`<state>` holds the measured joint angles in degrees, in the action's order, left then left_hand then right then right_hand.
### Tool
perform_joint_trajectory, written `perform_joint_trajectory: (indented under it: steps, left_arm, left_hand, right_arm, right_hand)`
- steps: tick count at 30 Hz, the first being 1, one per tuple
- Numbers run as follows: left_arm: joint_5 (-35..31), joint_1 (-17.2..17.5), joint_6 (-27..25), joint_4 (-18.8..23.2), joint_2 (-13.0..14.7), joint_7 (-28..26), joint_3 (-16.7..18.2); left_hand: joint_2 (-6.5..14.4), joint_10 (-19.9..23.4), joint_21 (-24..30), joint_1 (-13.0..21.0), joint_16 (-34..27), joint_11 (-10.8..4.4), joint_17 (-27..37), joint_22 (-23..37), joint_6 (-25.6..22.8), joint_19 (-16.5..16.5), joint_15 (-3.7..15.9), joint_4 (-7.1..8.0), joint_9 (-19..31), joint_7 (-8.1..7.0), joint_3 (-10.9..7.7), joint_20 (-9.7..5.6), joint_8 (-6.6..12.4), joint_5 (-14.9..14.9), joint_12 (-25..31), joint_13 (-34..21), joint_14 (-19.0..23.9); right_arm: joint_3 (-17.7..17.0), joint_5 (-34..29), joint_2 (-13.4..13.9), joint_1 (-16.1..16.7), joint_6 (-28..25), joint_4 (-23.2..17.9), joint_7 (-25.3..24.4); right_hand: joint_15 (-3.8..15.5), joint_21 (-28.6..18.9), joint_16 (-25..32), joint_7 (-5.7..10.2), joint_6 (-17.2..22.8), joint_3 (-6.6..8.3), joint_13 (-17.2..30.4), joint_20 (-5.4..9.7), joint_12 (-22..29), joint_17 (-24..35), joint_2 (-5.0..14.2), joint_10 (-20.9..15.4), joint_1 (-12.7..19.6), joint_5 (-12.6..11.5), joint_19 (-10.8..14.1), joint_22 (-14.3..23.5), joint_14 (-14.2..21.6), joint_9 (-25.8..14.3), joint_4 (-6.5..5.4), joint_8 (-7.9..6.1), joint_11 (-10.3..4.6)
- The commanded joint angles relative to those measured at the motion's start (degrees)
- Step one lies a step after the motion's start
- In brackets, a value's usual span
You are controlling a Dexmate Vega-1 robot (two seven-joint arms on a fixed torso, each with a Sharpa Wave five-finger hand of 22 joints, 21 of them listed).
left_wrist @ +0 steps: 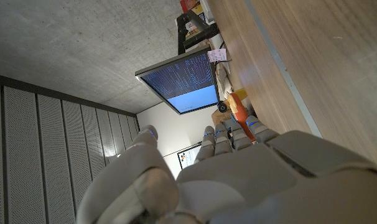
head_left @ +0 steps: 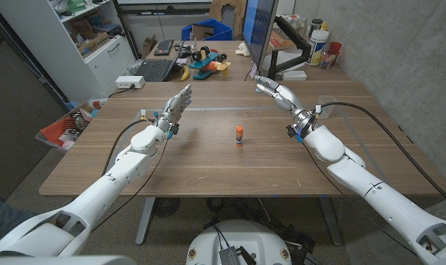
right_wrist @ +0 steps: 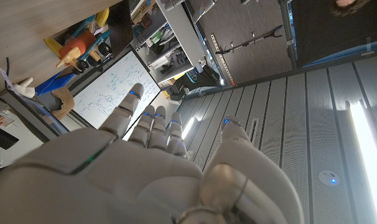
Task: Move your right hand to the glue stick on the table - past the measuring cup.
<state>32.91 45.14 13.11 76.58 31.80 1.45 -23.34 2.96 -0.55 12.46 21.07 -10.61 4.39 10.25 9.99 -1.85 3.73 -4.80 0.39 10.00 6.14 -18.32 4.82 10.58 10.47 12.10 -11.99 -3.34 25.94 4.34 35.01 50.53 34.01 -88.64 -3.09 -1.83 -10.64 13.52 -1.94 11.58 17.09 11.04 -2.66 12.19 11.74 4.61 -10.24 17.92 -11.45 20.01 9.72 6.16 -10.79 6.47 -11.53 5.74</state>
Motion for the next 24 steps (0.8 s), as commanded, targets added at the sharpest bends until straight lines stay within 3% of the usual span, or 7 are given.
perform_joint_trajectory:
  steps: [1, 24]
  left_arm:
    - [-0.09, -0.74, -0.27, -0.97, -0.36, 0.69, -0.46]
    - [0.21, -1.2, 0.16, -1.97, -0.72, 1.14, -0.36]
  left_hand:
    - [0.11, 0.22, -0.06, -0.25, -0.23, 0.24, 0.33, 0.33, -0.51, 0.04, -0.36, -0.31, 0.34, 0.21, -0.33, 0.5, 0.27, 0.05, 0.18, 0.03, 0.1]
    - [0.34, 0.11, -0.28, -0.33, -0.21, 0.17, 0.32, 0.34, -0.51, -0.01, -0.39, -0.55, 0.34, 0.17, -0.34, 0.62, 0.23, 0.0, 0.18, 0.13, 0.0]
  right_arm:
    - [0.23, -4.75, 0.68, 0.41, -0.98, -2.26, -1.69]
    - [2.09, -10.11, 0.4, -1.59, -1.01, -2.99, -2.3]
  right_hand:
    - [0.08, -0.33, -0.35, 0.08, 0.41, -0.04, 0.23, -0.24, -0.07, 0.03, -0.49, -0.43, 0.21, -0.38, -0.06, 0.11, 0.26, -0.1, 0.4, 0.02, -0.15]
    - [0.16, -0.25, -0.61, 0.27, 0.34, -0.06, 0.23, -0.3, -0.15, 0.01, -0.61, -0.54, 0.16, -0.48, -0.36, 0.11, 0.2, -0.1, 0.5, 0.11, -0.22]
